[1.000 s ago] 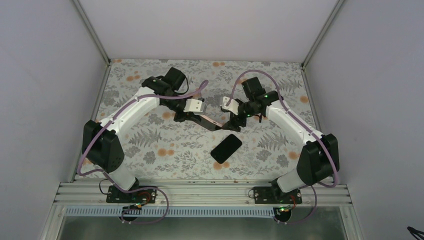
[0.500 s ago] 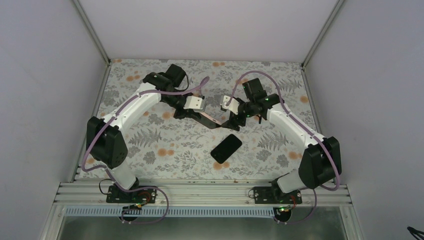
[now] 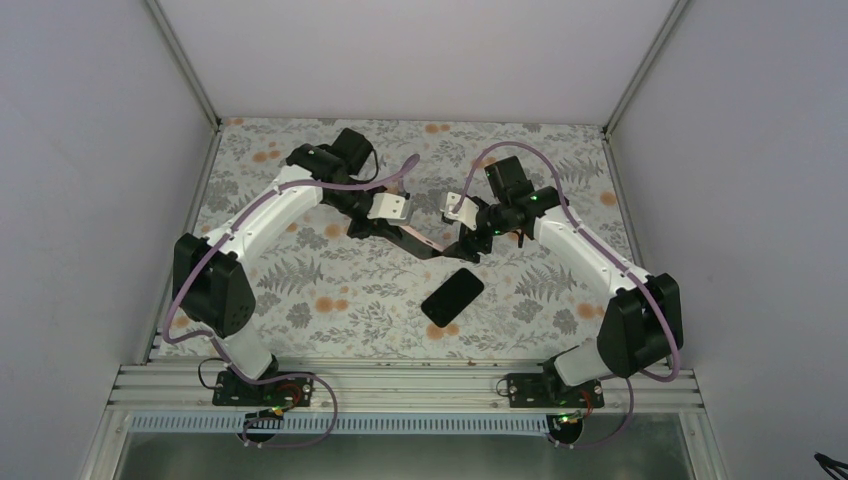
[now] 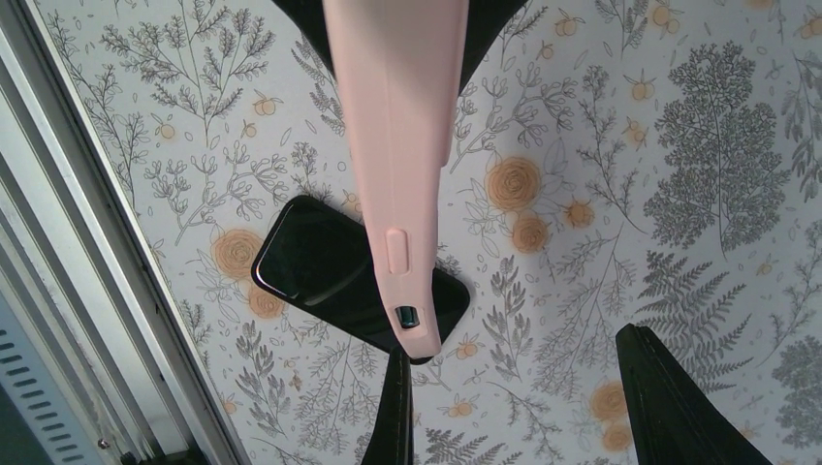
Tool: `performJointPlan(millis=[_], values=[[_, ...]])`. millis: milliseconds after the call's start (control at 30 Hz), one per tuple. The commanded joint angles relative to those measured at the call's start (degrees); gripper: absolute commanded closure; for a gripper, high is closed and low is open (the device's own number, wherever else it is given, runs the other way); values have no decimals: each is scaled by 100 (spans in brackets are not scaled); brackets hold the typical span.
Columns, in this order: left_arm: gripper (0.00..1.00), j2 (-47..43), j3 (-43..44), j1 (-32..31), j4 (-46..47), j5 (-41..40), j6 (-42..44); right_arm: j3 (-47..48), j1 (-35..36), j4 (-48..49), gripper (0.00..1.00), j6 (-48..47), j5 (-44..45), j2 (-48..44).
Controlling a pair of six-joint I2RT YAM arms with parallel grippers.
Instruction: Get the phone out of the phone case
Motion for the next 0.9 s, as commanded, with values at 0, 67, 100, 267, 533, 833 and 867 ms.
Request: performJointPlan(millis=[0,67,100,267,533,833,867], values=[[98,-230,189,-331,-941,1373,378,250,-151,793,12,-125,854,69],[98,-241,189,-338,-950,1339,380,275,-157,729,12,-168,852,98],[98,-240,189,-342,-954,1331,383,270,-159,731,12,-179,873,99],[98,-233,197,-372,-994,1363,396,272,-207,814,12,-168,957,87],[98,-175,238,-448,-1139,1304,423,197,-227,1071,12,-175,1272,127],[98,-147,343,-455,-1128,1163,381,340,-282,622,11,-375,1066,243],[98,-145,354,-454,-1138,1159,382,335,-289,615,11,-374,1086,243]])
